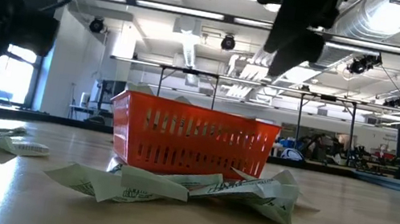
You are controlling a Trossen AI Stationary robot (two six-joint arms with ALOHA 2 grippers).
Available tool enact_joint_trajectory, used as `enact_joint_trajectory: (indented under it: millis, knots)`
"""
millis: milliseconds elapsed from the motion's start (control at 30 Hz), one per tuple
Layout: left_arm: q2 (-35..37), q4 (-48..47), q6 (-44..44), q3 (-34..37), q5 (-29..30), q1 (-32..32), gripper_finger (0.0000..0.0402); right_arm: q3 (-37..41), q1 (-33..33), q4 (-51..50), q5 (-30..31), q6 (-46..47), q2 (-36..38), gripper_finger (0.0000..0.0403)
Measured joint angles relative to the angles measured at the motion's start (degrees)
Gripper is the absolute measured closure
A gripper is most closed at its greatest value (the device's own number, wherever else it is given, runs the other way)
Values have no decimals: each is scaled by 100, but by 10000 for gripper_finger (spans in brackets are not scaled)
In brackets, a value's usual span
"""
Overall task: Pick and place Stevia / Truvia into bins
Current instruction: Put the stevia packet into the bin
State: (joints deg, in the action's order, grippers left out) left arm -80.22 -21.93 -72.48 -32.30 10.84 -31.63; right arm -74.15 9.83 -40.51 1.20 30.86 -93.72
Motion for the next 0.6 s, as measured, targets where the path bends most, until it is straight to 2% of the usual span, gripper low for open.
enact_joint_trajectory:
  millis: [133, 267, 300, 400, 600]
  knots:
    - [-180, 154, 580, -21, -174, 416, 268, -2, 245, -433, 434, 134, 300, 105]
    - [-43, 130, 1159, -4, -483, 803, 371, -2, 604, -1189, 1263, 502, 654, 105]
    - [14, 125, 1292, -37, -491, 895, 380, -2, 685, -1380, 1504, 655, 732, 105]
    - [203, -34, 1689, -179, -481, 1166, 373, -2, 899, -1912, 2012, 1137, 972, 105]
    - [485, -503, 2562, -1187, -509, 1574, 381, -2, 1109, -2492, 2233, 1635, 1298, 107]
